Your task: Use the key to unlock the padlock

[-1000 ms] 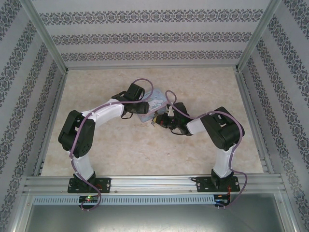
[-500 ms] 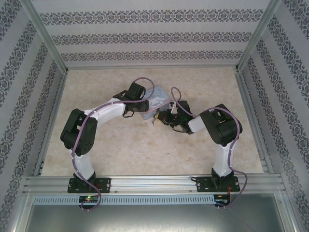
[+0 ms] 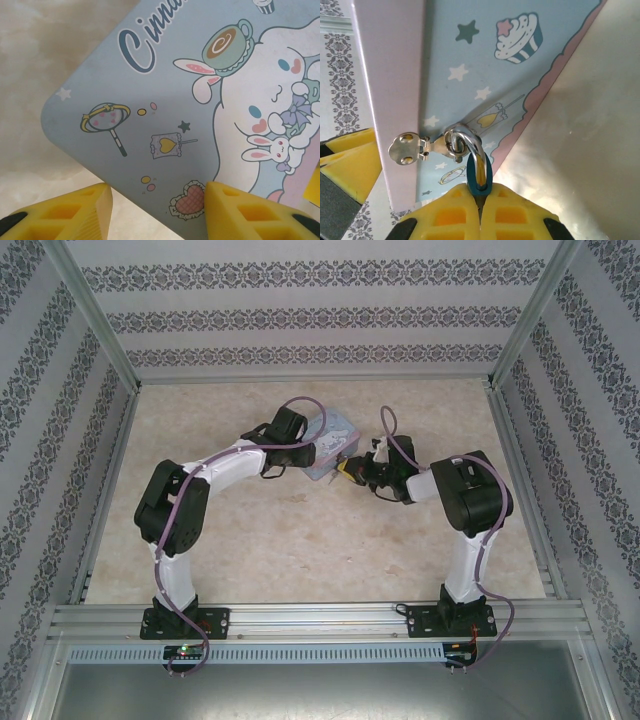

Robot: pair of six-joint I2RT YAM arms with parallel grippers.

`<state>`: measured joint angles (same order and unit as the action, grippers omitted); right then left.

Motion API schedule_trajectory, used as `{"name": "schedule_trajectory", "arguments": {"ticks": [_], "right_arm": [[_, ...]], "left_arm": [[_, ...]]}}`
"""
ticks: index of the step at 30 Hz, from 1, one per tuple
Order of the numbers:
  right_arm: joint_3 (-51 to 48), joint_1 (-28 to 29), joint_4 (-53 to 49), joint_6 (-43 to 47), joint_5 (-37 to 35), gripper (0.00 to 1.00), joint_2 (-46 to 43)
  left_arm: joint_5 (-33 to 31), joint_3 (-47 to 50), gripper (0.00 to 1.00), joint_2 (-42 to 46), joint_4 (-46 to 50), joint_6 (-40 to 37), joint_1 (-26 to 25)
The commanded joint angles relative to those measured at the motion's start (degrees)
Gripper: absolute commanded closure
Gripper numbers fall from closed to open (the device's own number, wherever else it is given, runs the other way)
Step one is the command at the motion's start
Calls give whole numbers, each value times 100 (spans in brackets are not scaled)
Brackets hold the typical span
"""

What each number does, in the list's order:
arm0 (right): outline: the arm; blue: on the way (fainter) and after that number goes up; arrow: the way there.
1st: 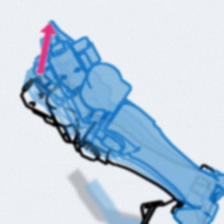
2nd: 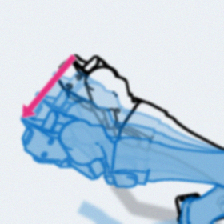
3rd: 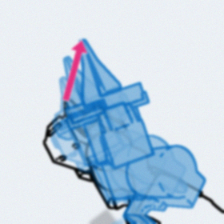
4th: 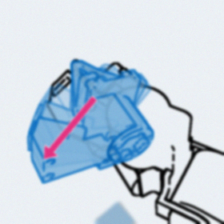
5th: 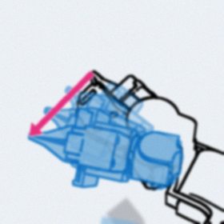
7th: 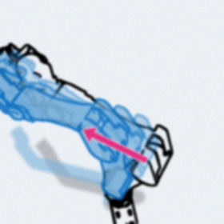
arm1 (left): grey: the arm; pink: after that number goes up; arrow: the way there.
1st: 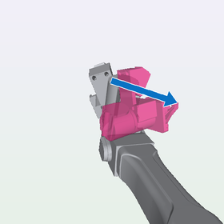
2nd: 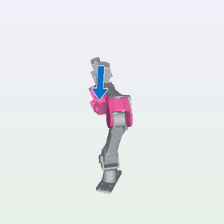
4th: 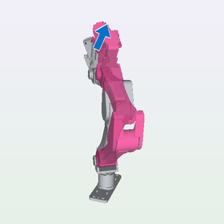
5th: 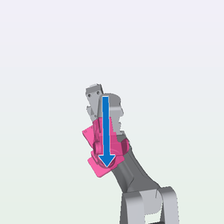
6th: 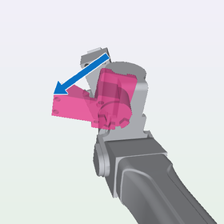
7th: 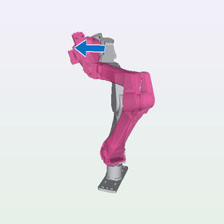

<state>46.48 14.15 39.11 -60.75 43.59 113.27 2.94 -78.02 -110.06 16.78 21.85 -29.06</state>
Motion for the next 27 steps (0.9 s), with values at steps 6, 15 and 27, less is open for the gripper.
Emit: {"name": "schedule_trajectory", "arguments": {"ticks": [6, 15, 27], "right_arm": [[466, -271, -336, 359, 62, 100, -45], [1444, -457, -1891, 1003, 264, 100, 67], [1265, -721, -3221, 1924, -167, 100, -525]], "left_arm": [[97, 333, 51, -663, 1491, -365, -97], [138, 143, 52, -824, 1674, -436, -114], [249, 7, 52, -959, 1689, -422, -124]]}}
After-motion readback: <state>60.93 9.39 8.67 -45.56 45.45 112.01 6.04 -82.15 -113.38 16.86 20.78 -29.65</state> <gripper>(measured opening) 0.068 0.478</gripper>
